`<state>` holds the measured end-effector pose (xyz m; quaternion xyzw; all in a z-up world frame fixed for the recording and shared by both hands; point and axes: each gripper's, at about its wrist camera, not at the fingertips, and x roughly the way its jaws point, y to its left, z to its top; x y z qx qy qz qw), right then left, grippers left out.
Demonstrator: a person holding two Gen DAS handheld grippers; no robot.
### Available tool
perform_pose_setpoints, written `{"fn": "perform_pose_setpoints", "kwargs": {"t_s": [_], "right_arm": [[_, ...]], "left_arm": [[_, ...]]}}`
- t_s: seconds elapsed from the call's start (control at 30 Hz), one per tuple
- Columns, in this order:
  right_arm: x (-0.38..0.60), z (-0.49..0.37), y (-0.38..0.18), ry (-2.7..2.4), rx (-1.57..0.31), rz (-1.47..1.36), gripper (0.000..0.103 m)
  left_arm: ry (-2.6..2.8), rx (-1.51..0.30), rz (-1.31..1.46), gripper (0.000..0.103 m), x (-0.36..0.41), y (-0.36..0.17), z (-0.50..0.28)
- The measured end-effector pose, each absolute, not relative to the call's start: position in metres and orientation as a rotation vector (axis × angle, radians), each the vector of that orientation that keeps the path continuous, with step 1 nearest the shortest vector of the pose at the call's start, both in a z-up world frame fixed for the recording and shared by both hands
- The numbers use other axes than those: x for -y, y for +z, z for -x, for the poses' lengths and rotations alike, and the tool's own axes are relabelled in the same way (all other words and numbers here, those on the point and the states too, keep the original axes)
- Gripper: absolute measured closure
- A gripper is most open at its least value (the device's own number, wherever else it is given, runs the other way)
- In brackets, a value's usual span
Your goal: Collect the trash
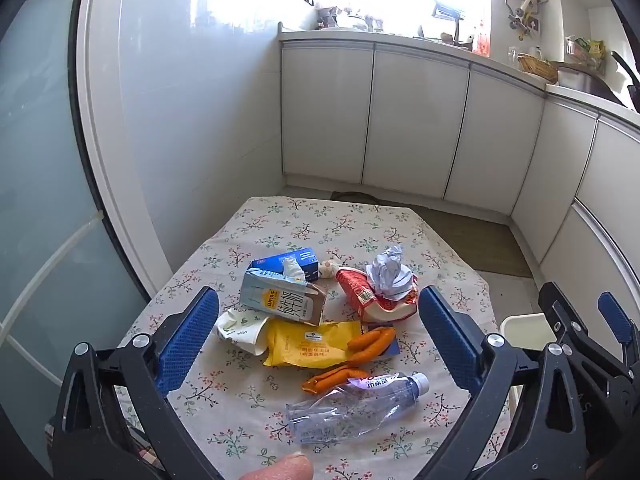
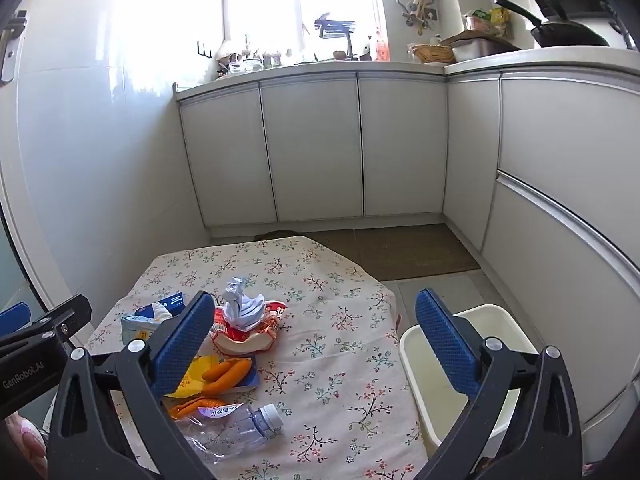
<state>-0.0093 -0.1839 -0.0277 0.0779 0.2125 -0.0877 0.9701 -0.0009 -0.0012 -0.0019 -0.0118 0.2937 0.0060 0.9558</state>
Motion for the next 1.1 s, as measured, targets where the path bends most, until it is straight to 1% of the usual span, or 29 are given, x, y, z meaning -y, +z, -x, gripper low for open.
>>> {"fn": "perform_pose_setpoints", "kwargs": {"t_s": [1.1], "right_arm": [[0.182,0.0054,-0.0298,-0.174,-0.434,-0.16,0.005]], "left_arm": [[0.013,-0.603,0.027,0.007,-0.0003,-0.0083,0.0028]]}}
